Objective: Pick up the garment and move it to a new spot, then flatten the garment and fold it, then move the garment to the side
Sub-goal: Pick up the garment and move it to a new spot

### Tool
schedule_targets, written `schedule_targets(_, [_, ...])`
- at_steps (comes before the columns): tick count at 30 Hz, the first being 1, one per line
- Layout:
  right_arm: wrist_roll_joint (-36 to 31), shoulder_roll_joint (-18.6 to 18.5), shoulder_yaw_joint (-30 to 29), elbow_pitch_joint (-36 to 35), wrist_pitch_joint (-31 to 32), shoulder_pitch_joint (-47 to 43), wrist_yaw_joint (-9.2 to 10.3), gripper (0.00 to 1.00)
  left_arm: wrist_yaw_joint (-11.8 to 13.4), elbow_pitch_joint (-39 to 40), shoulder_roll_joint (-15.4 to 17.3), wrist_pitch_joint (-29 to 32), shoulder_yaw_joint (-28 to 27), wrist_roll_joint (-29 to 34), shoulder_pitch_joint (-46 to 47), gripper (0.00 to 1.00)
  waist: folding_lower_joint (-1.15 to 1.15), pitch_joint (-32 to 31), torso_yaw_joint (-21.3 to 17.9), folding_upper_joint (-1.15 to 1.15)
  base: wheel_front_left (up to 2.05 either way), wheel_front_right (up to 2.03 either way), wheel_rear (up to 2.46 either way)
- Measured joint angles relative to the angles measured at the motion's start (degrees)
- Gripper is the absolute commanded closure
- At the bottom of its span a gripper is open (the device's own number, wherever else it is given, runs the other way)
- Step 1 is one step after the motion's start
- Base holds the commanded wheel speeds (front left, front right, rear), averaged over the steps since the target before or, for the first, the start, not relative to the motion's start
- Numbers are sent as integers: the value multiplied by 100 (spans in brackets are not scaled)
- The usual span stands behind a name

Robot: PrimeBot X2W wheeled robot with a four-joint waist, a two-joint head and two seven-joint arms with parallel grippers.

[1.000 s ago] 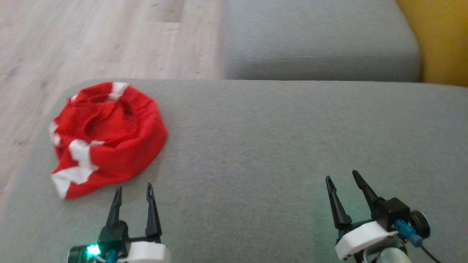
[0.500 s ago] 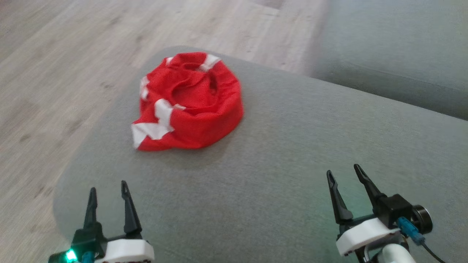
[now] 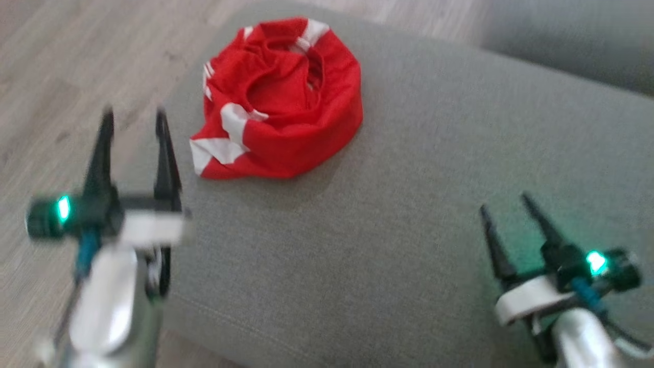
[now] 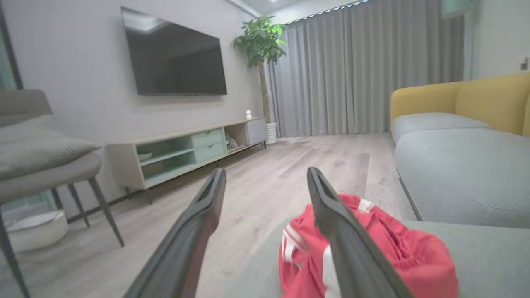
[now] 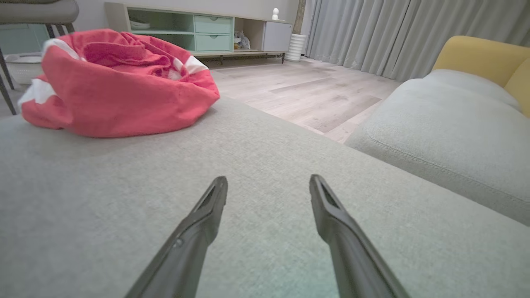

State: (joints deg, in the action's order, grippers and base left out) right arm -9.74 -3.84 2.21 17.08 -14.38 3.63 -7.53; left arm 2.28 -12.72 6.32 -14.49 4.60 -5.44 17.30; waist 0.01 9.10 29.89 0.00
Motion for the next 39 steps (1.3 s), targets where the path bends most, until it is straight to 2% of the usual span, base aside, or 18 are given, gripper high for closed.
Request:
schedule_targets(2, [-83, -229, -52, -98, 0, 202, 0, 0, -199, -369, 87, 73, 68, -3, 708, 0, 1, 253, -25, 0, 0, 0, 0])
schedule_targets(4, [-147, -474, -89, -204, 0, 380, 0, 0, -408, -789, 108, 445, 136, -7, 1429, 0, 1, 515, -54, 0, 0, 0, 0])
schedule_targets(10, [-196, -971, -101, -391, 0, 664, 0, 0, -648, -2218, 116, 1410, 97, -355, 3301, 0, 1, 1257, -185, 0, 0, 0, 0])
schedule_targets(14, [-196, -1067, -90, -645, -35, 827, 0, 0, -795, -3192, 152, 1835, 90, -525, 3799, 0, 0, 1640, -358, 0, 0, 0, 0])
schedule_targets(19, [-196, -1103, -85, -875, -80, 1018, 0, 0, -875, -4155, 182, 2043, 186, -526, 3829, 0, -1, 1955, -617, 0, 0, 0, 0])
schedule_targets(20, [-196, -1103, -88, -909, -85, 1039, 0, 0, -889, -4250, 183, 1979, 214, -553, 3830, 47, -1, 1999, -661, 0, 0, 0, 0])
schedule_targets(21, [-196, -1099, -87, -934, -88, 1066, 0, 0, -892, -4298, 186, 1846, 257, -572, 3834, 100, -1, 2038, -695, 0, 0, 0, 0])
schedule_targets(27, [-194, -1020, -100, -815, -124, 1144, 0, 0, -936, -4359, 266, 946, 478, -468, 4176, 100, 0, 1961, -767, 0, 0, 0, 0])
schedule_targets(30, [-192, -875, -85, -597, -111, 1171, 0, 0, -937, -4196, 398, 736, 625, -330, 4493, 100, 0, 1755, -799, 0, 0, 0, 0])
schedule_targets(36, [-99, -287, 88, -291, -66, 1007, 0, 0, -944, -3459, 665, 737, 1040, -103, 5003, 100, -2, 1138, -1037, 0, 0, 0, 0])
schedule_targets(39, [1, -131, 92, -245, -66, 953, 0, 0, -944, -2969, 798, 882, 1288, -109, 5183, 100, -3, 840, -1285, 0, 0, 0, 0])
